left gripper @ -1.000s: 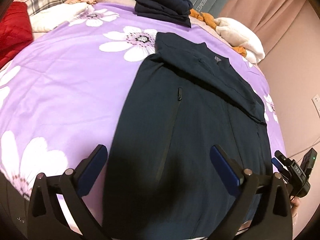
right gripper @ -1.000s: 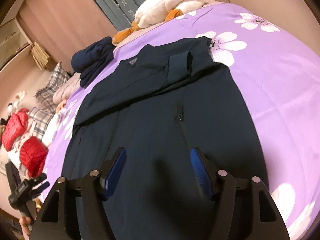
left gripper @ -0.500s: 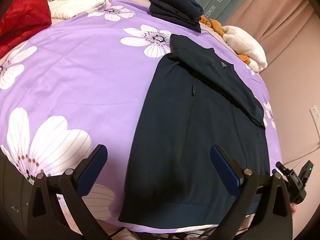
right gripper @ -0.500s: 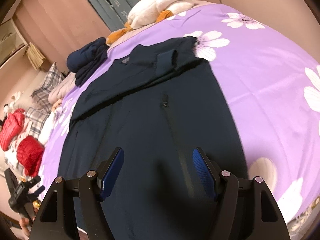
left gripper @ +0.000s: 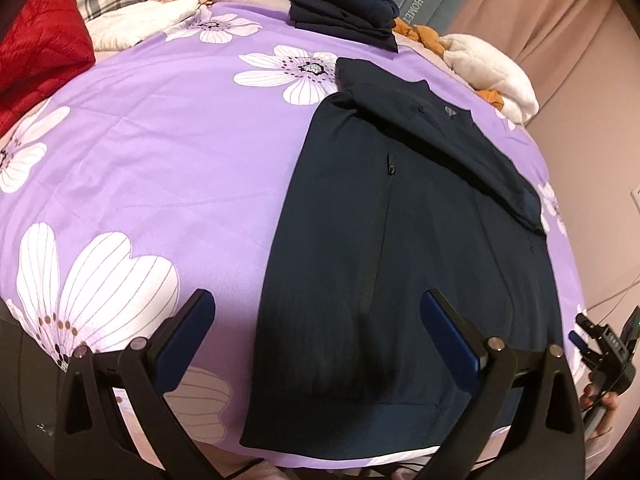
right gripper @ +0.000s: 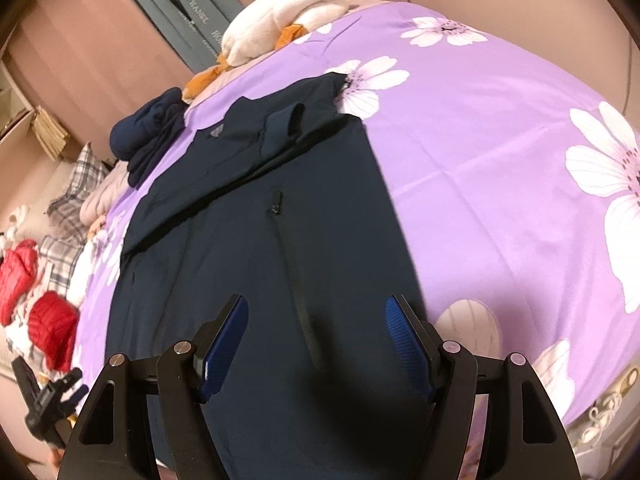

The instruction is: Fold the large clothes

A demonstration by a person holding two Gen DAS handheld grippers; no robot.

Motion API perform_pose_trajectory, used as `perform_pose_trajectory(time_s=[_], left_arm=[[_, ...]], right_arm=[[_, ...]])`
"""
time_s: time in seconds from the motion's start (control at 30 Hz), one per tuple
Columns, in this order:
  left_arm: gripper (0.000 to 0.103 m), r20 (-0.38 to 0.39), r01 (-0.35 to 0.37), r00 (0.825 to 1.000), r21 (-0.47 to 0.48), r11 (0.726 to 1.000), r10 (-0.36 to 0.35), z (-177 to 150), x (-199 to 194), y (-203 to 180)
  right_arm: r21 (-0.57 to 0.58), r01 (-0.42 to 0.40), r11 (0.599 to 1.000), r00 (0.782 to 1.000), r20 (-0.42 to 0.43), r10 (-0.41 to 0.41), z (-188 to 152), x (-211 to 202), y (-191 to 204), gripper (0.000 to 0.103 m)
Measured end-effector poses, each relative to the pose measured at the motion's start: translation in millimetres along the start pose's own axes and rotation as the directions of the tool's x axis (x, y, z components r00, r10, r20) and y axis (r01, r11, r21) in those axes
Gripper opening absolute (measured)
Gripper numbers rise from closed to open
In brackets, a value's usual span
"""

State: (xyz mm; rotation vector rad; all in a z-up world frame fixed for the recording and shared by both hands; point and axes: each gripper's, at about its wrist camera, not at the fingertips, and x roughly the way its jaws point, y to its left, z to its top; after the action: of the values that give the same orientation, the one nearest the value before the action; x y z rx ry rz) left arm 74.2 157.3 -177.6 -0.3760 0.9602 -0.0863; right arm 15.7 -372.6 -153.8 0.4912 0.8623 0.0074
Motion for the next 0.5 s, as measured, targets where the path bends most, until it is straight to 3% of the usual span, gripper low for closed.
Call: perform_pose_trajectory(time_s=[0.27, 0.5], left_arm=[[0.102, -0.021, -0.001, 1.0, 0.003, 1.0, 0.001, -1, 10, 1], [0.102, -0.042, 0.006, 0.999, -0.016, 1.0, -0.007, -2, 18, 1]], right_arm=[[0.024, 0.044, 0.999, 0.999, -0.028, -0.044, -2, 4, -16, 0.071], [0.055, 0.028, 0.998, 0.996, -0.085, -0.023, -6, 13, -25, 0.071]])
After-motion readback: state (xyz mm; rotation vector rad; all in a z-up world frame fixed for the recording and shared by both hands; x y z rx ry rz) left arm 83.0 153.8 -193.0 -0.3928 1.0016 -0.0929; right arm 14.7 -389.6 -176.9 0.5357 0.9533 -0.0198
